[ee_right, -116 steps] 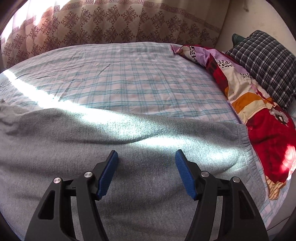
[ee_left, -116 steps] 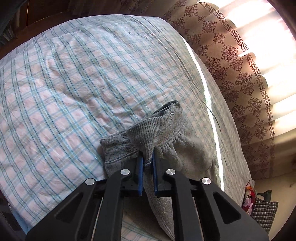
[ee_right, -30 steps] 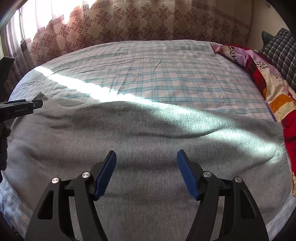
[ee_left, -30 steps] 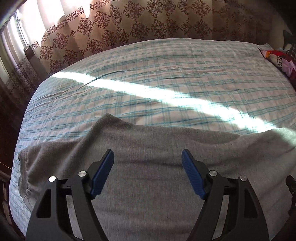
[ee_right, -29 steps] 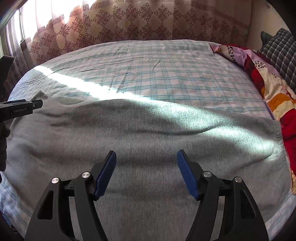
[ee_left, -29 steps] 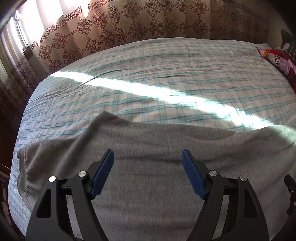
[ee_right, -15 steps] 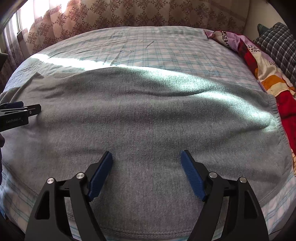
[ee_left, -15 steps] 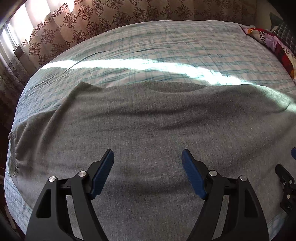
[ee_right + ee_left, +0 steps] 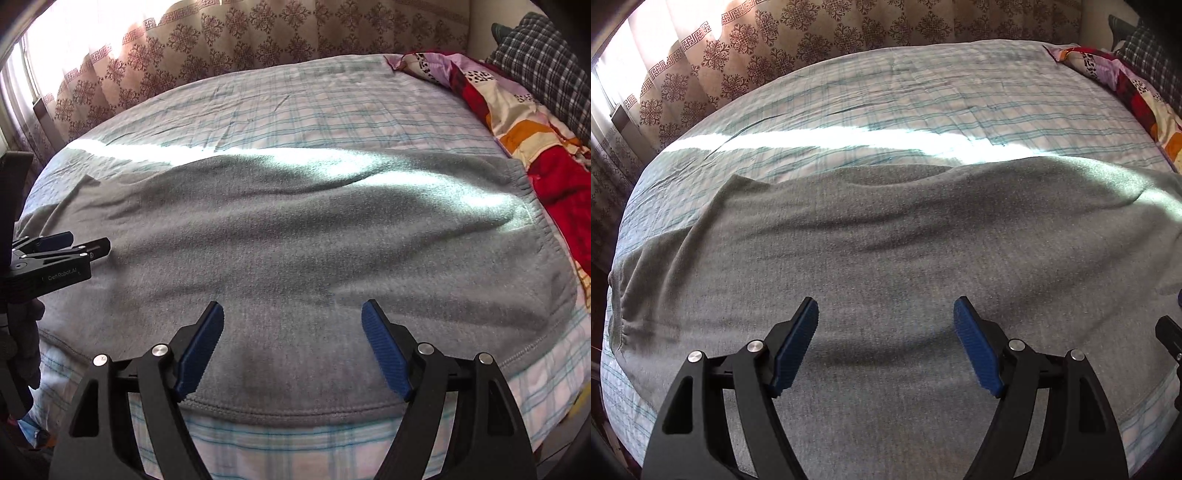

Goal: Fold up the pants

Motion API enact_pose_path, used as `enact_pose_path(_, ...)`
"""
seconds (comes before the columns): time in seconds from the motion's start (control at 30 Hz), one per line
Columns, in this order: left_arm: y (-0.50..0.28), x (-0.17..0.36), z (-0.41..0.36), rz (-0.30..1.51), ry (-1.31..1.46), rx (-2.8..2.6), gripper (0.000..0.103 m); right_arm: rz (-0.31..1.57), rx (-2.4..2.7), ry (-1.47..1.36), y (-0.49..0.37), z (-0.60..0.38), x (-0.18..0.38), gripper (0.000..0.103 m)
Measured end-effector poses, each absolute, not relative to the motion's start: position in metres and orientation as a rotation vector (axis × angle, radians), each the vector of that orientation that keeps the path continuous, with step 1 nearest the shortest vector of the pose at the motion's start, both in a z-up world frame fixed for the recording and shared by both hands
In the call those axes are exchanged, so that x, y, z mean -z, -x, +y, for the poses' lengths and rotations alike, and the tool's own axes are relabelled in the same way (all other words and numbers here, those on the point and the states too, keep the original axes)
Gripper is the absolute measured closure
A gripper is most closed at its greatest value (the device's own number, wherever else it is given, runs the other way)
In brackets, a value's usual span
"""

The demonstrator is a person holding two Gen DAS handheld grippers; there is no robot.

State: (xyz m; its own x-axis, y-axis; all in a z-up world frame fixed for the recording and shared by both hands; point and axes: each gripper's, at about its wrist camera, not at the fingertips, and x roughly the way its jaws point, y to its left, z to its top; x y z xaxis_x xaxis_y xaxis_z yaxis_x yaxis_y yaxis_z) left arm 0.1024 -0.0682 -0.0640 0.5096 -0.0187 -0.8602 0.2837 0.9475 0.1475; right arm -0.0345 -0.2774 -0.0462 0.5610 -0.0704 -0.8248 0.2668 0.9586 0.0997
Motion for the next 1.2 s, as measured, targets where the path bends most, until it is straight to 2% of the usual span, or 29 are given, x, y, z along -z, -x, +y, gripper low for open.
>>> enact_pose_path(0.33, -0.069, 0.05, -0.129, 1.029, -0.306, 0.377, 0.026, 0.826, 0.517, -0.473, 0.115, -0.397, 0.018, 0.026)
enact_pose_path(0.63, -0.052, 0.062, -0.152, 1.077, -0.327, 0.453, 0.025, 0.788, 0.621, -0.672, 0.139, -0.456, 0.041, 0.026)
enact_pose_path(1.13, -0.057, 0.074, -0.141, 1.123, -0.289, 0.436, 0.025, 0.762, 0.629, -0.58, 0.102, -0.458, 0.054, 0.025)
enact_pose_path(1.2, -0.058, 0.075, -0.141, 1.135, -0.279, 0.436, 0.025, 0.757, 0.609, -0.568, 0.099, -0.455, 0.052, 0.029)
